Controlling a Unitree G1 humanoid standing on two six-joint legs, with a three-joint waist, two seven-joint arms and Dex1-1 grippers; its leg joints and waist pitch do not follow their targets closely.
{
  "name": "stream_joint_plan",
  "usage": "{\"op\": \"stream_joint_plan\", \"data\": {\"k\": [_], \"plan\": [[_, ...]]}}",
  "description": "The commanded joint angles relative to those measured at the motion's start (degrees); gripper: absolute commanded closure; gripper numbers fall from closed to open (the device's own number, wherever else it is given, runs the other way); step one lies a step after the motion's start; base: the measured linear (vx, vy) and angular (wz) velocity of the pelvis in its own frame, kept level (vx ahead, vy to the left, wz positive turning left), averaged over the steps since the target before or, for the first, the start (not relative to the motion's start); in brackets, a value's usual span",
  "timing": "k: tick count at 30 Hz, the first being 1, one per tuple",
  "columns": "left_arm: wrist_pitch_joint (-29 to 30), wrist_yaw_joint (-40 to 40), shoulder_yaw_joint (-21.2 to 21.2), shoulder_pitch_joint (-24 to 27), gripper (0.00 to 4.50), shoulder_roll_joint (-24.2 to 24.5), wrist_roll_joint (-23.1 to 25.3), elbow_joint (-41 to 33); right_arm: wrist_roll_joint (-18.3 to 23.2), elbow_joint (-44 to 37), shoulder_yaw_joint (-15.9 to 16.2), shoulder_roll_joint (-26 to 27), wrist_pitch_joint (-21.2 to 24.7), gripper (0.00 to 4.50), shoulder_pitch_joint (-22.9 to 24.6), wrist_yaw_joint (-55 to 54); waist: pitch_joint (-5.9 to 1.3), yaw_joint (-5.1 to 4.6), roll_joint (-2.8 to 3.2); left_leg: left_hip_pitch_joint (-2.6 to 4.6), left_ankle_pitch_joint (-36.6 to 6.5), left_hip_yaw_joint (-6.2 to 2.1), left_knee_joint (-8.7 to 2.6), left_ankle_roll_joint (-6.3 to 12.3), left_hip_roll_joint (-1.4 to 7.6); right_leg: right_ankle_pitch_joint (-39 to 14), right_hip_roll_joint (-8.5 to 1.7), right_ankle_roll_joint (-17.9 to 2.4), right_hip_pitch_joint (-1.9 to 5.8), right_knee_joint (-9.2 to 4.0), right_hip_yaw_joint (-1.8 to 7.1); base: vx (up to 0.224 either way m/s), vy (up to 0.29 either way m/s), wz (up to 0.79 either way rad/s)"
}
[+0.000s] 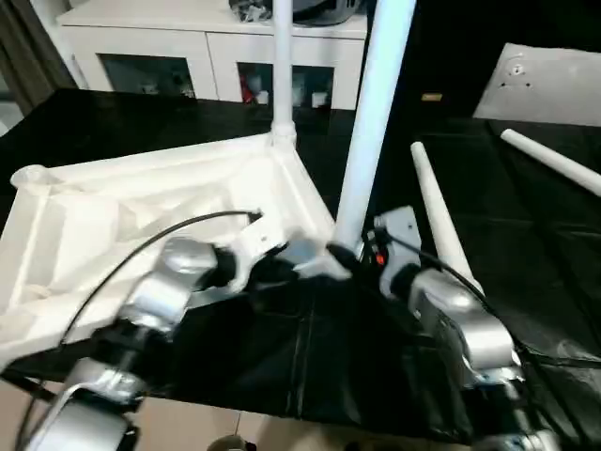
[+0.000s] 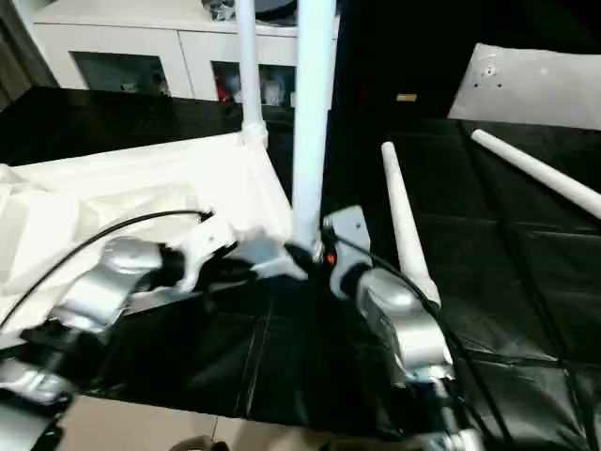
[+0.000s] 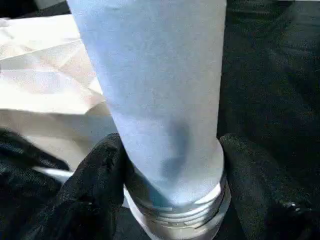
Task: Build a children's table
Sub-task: Rotate leg to tighten
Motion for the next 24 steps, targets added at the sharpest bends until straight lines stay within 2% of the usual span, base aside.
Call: {"op": "stream_joint_plan", "data": {"k": [1,2,7,8,11,12,15,17,20,22,24], "plan": [[0.4,6.0,1.7,-2.0,4.5,-2.3,0.0,-0.9,0.2,0.9,5.3,2.7,0.8,1.19,1.5,1.8,-2.73,0.01,0.1,0.39,-15.4,-0.83,-4.75,-0.79,1.71,-17.9,-4.07,-9.1,2.06,-5.25,2.6,0.0,0.0,0.0],[0.0,5.0,1.1,-1.8,4.5,-2.0,0.1,-1.4,0.2,0.6,5.1,2.8,0.2,1.19,1.7,1.2,-2.79,0.03,0.13,0.28,-14.1,-0.77,-4.72,-0.49,1.7,-15.2,-3.99,-9.7,2.18,-5.01,2.59,0.0,0.0,0.0],[-1.5,2.7,0.1,-0.9,4.5,-0.4,0.3,-2.2,0.4,-0.7,5.0,1.7,-0.9,0.75,2.5,2.4,-2.91,0.0,0.22,0.19,-12.4,-0.69,-4.68,0.14,1.75,-10.5,-3.93,-10.8,2.47,-4.65,2.52,0.0,0.0,0.0],[-2.2,1.2,0.0,-0.5,4.5,0.8,0.1,-2.4,1.3,-1.7,4.5,0.6,-1.3,0.75,3.0,4.2,-2.87,0.02,0.18,0.16,-12.6,-0.69,-4.73,0.29,1.71,-10.6,-3.95,-10.8,2.56,-4.69,2.49,0.0,0.0,0.0],[-3.7,-0.7,-0.1,-0.1,4.5,1.9,-0.3,-2.4,1.4,-2.3,4.4,-0.9,-2.2,0.39,3.4,6.1,-2.86,0.03,0.21,0.16,-12.5,-0.68,-4.78,0.54,1.78,-10.6,-4.0,-10.8,2.66,-4.76,2.49,0.0,0.0,0.0],[-5.7,-3.2,-0.5,0.2,4.5,3.2,-0.5,-2.3,1.7,-2.8,4.4,-2.9,-3.2,0.3,3.7,8.5,-3.0,-0.05,0.12,0.12,-11.9,-0.66,-4.75,0.61,1.8,-9.7,-4.02,-11.0,2.83,-4.62,2.47,0.0,0.0,0.0],[-6.8,-4.9,-0.8,0.5,4.5,4.1,-0.6,-2.3,2.2,-3.1,4.2,-4.1,-3.6,0.08,3.9,10.3,-3.24,-0.23,0.15,-0.01,-8.9,-0.55,-4.4,1.81,1.77,-4.4,-4.04,-12.4,3.07,-4.16,2.43,0.0,0.0,0.0],[-8.8,-8.5,-1.7,0.6,4.5,6.4,-0.6,-1.9,3.8,-4.1,4.0,-7.4,-4.2,0.08,4.3,15.8,-3.35,-0.12,0.05,0.0,-8.0,-0.53,-4.26,2.55,1.75,-2.8,-4.02,-13.1,3.22,-4.04,2.34,0.0,0.0,0.0],[-12.5,-13.3,-2.8,0.2,4.5,9.3,-1.1,-0.6,5.4,-5.2,4.2,-12.1,-5.0,0.08,4.5,23.1,-3.24,0.05,0.16,0.07,-8.4,-0.44,-4.23,3.68,1.92,-2.6,-3.96,-13.4,3.19,-3.98,2.31,0.0,0.0,0.0],[-13.4,-15.7,-3.0,0.0,4.5,10.0,-1.7,-0.4,6.0,-5.3,4.6,-13.8,-5.0,0.08,4.3,25.9,-3.27,0.07,-0.15,0.15,-8.8,-0.35,-4.25,3.58,2.0,-3.6,-4.07,-13.9,3.13,-4.04,2.28,0.0,0.0,0.0],[-13.8,-19.8,-3.4,-0.3,4.5,11.3,-2.9,-0.5,7.1,-5.4,5.4,-16.5,-4.6,0.08,3.8,30.9,-3.33,0.41,-0.05,0.32,-9.1,-0.38,-4.26,3.38,2.09,-6.0,-4.18,-14.1,3.17,-4.13,2.25,0.0,0.0,0.0]]}}
